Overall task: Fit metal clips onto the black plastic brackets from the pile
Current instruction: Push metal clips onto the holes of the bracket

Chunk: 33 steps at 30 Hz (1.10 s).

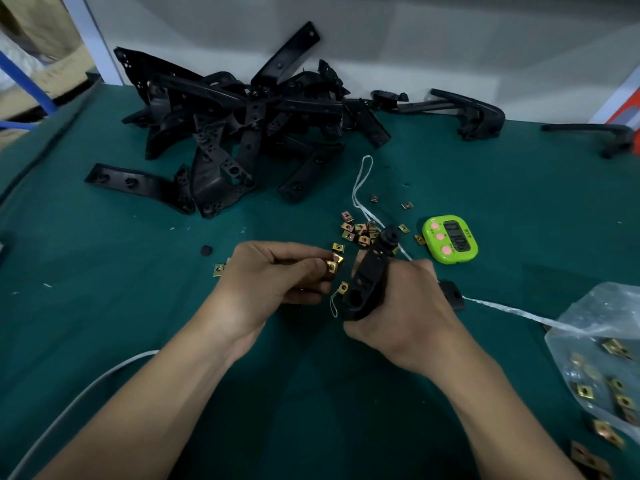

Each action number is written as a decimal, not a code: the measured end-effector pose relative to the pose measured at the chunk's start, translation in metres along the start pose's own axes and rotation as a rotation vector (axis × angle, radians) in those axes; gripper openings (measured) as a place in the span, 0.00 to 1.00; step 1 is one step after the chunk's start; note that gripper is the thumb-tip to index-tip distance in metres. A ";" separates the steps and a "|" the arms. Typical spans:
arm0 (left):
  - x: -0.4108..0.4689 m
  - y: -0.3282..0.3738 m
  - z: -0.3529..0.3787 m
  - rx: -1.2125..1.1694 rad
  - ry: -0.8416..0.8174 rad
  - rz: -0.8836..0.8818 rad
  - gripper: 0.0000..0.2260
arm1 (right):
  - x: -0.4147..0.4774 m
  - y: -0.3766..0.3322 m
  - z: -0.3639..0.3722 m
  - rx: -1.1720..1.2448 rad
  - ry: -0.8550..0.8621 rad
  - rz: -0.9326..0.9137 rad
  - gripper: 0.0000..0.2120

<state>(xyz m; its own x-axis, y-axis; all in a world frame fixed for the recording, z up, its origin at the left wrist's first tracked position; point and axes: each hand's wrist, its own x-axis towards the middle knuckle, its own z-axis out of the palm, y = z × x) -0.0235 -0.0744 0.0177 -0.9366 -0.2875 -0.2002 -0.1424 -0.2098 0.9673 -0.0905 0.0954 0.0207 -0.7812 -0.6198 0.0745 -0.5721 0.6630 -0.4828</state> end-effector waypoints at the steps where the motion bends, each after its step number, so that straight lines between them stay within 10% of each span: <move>1: 0.000 0.000 0.000 -0.012 0.002 -0.007 0.11 | 0.000 0.001 0.001 -0.015 -0.005 -0.005 0.15; 33: -0.006 0.006 0.006 -0.122 -0.091 -0.031 0.07 | 0.002 0.000 -0.006 -0.399 -0.092 -0.100 0.12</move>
<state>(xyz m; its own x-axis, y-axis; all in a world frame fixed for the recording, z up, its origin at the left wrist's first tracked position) -0.0202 -0.0688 0.0260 -0.9584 -0.1944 -0.2092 -0.1366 -0.3312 0.9336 -0.0936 0.0963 0.0259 -0.7017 -0.7123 0.0165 -0.7100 0.6971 -0.1000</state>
